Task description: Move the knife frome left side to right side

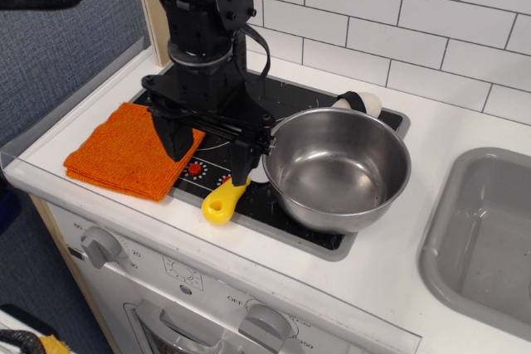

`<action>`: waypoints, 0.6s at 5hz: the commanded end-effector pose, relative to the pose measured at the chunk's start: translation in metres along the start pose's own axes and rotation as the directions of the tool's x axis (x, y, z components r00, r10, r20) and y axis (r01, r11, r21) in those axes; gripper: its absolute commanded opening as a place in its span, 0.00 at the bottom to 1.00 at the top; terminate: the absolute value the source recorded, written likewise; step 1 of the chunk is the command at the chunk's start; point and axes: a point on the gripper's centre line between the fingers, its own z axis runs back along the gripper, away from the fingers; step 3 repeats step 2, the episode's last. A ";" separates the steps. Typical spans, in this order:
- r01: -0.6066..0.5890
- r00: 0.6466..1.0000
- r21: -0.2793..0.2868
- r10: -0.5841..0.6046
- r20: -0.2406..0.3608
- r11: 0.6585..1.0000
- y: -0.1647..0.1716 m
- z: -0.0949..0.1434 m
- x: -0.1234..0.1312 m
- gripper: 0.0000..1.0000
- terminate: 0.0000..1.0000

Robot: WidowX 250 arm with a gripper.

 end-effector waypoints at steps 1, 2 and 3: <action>-0.002 1.000 0.001 0.002 0.027 1.000 0.002 0.010 0.000 1.00 0.00; -0.002 1.000 0.001 0.002 0.027 1.000 0.002 0.010 0.000 1.00 1.00; -0.002 1.000 0.001 0.002 0.027 1.000 0.002 0.010 0.000 1.00 1.00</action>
